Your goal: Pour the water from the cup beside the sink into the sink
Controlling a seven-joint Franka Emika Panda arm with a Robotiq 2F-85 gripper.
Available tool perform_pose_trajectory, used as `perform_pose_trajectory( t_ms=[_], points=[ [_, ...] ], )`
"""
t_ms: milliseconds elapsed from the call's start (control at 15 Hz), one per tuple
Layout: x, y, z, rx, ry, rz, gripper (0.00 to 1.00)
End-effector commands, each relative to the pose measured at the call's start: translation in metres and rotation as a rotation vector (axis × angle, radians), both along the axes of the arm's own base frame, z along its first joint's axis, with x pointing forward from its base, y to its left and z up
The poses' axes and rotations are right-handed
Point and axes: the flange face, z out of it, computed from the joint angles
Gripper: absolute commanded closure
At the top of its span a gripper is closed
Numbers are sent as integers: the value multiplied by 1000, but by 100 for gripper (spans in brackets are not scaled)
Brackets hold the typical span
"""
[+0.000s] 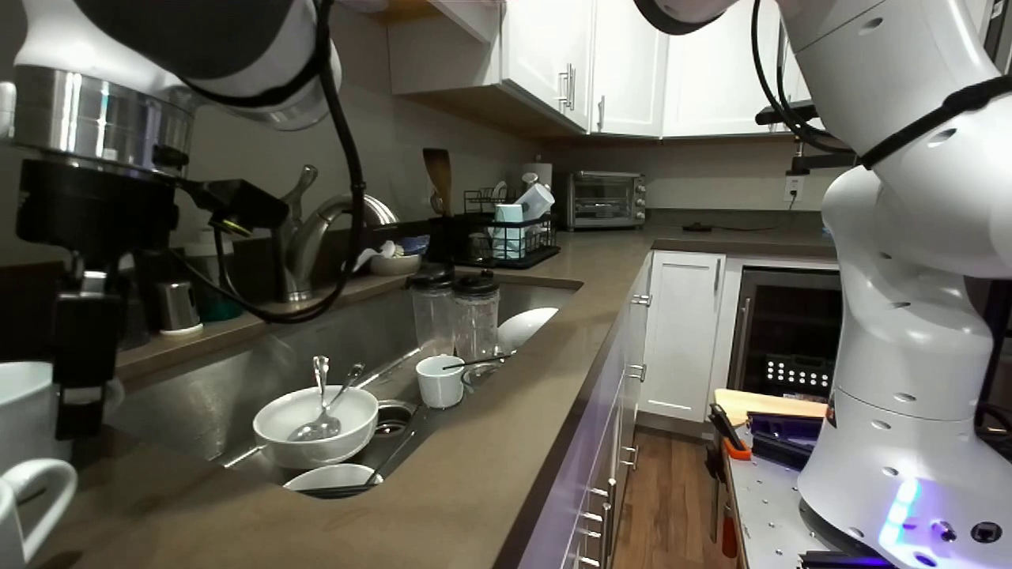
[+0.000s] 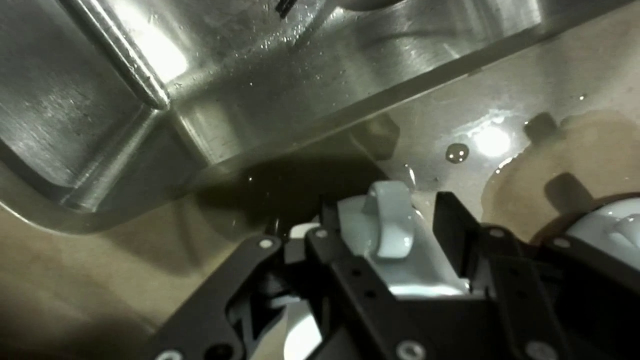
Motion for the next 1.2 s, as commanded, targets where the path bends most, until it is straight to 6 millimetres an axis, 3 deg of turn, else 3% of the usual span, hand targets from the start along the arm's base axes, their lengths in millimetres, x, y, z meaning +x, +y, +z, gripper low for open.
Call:
perform_pose_trajectory(
  t_ms=[0, 200, 667, 1133],
  points=[
    [-1, 6, 6, -14, 20, 19, 17],
    [-10, 7, 5, -43, 26, 9, 0],
    [-40, 11, 12, -114, -5, -29, 0],
    [-80, -9, 28, -176, -41, -162, 0]
  ],
)
